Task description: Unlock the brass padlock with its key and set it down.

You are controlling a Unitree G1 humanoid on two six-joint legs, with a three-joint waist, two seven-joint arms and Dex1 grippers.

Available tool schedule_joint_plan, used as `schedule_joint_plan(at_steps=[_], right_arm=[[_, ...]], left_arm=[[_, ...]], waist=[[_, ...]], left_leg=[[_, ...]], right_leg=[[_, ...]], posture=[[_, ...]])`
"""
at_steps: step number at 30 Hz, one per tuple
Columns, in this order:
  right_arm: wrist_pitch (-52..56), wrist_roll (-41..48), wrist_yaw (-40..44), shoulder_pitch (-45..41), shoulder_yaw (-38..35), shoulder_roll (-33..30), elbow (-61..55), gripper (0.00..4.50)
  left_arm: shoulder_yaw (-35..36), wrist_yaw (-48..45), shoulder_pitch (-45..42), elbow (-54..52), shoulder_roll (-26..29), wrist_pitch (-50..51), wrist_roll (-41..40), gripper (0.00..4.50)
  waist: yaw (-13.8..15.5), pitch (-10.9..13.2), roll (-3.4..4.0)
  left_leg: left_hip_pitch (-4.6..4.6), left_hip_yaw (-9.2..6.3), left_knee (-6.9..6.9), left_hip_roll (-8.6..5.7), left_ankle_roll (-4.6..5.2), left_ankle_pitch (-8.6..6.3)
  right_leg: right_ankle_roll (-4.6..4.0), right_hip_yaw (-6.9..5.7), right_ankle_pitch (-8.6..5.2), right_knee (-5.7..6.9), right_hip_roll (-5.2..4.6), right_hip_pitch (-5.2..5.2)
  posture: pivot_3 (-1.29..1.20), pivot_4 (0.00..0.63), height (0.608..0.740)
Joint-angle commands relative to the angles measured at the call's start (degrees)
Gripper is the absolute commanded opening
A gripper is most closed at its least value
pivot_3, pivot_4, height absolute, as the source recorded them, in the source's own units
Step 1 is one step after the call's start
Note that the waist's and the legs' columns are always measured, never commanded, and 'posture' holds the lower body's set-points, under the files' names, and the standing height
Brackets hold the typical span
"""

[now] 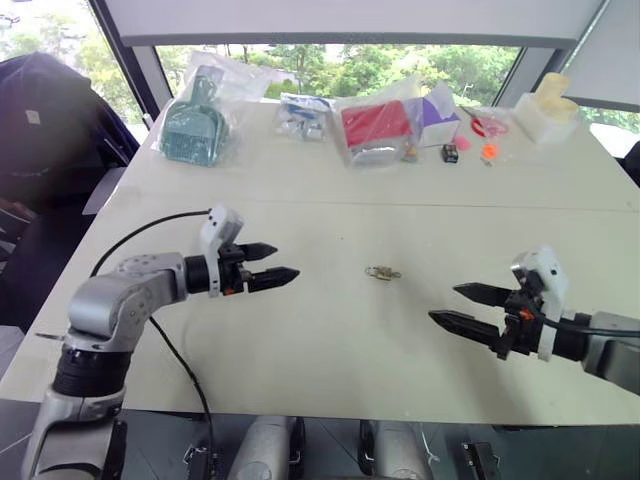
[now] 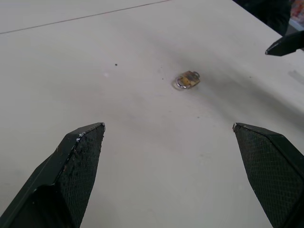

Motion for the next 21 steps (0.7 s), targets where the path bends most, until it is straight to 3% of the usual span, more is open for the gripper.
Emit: schedule_joint_plan(at_steps=[1,14,21], right_arm=[[-1.4,-0.1,0.4,0.0,-0.9,0.4,-2.2,4.46],[-2.0,-1.0,0.1,-0.3,0.4,1.4,-2.4,4.46],[-1.3,-1.4,-0.7,-3.9,2.5,1.4,-0.2,4.46]], left_arm=[[0.1,-0.6,-0.3,-0.6,-0.2,-1.7,-0.3,4.50],[-1.4,-0.8,-0.3,-1.1,0.0,-3.4,0.8,4.50],[-5.4,-3.1,-1.7,0.0,1.8,-8.3,5.4,4.50]], waist=[[0.0,0.0,0.00],[0.0,0.0,0.00],[0.0,0.0,0.00]], left_leg=[[0.00,0.00,0.00,0.00,0.00,0.00],[0.00,0.00,0.00,0.00,-0.01,-0.01],[-0.01,0.01,0.00,-0.01,-0.01,-0.01]], right_leg=[[0.00,0.00,0.00,0.00,-0.01,0.00],[0.00,0.00,0.00,0.00,-0.08,-0.01],[0.00,-0.01,0.00,0.00,-0.08,-0.03]], posture=[[0.00,0.150,0.735],[0.00,0.150,0.735],[0.00,0.150,0.735]])
